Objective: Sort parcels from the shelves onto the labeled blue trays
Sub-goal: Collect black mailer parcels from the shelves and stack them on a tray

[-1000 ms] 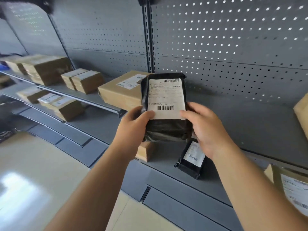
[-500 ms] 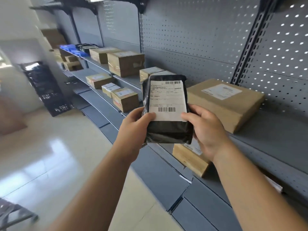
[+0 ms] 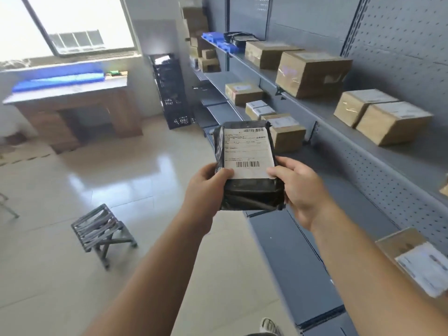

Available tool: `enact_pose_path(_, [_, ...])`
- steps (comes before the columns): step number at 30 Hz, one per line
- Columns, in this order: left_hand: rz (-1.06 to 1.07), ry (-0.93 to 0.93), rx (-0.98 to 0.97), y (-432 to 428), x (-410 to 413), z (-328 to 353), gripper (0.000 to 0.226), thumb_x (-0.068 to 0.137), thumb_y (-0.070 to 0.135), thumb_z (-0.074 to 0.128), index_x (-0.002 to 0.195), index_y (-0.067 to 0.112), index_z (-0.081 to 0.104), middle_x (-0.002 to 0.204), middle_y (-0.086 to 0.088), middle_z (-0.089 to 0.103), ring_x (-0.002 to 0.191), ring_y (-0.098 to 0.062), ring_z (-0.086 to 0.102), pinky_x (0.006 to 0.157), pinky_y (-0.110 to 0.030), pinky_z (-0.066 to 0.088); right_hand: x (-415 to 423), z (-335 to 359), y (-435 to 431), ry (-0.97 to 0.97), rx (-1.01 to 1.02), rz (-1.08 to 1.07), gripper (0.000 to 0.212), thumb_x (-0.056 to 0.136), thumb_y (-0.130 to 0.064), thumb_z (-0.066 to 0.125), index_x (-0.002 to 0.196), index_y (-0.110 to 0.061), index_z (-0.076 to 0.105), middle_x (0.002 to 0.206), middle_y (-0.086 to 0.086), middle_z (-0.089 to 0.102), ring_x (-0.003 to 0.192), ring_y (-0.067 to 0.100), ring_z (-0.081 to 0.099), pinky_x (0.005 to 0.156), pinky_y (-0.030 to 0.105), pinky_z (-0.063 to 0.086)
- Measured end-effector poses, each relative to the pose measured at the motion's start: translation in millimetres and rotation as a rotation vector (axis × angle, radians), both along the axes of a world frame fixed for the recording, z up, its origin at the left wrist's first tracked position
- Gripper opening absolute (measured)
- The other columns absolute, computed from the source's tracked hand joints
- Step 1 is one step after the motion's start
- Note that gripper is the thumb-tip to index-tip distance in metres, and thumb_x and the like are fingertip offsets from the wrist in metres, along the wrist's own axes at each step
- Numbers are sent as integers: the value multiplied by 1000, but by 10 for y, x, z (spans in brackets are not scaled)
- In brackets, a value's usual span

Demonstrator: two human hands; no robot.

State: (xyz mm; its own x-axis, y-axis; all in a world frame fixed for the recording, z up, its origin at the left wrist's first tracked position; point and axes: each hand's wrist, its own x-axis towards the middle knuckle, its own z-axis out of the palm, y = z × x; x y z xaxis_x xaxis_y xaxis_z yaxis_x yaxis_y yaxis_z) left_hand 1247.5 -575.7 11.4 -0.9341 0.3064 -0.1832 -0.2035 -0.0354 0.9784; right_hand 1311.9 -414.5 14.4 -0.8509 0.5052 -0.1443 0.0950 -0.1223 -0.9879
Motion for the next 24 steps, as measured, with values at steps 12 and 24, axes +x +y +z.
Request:
enact_pose_path(12, [284, -65, -94, 210, -1718, -227, 12, 93, 21, 62, 96, 19, 73, 103, -3, 78, 88, -21, 70, 81, -44, 60, -2168, -297, 325, -83, -96, 295, 22, 99, -8, 55, 108, -22, 69, 105, 1, 79, 98, 21, 74, 78, 34, 60])
enact_pose_path(24, [473, -112, -70, 364, -3169, -306, 20, 95, 20, 62, 112, 20, 71, 104, -2, 78, 88, -19, 71, 64, -30, 54, -3937, -395, 512, -108, -138, 483, 23, 98, -5, 56, 110, -20, 70, 107, 0, 79, 91, 16, 74, 69, 25, 56])
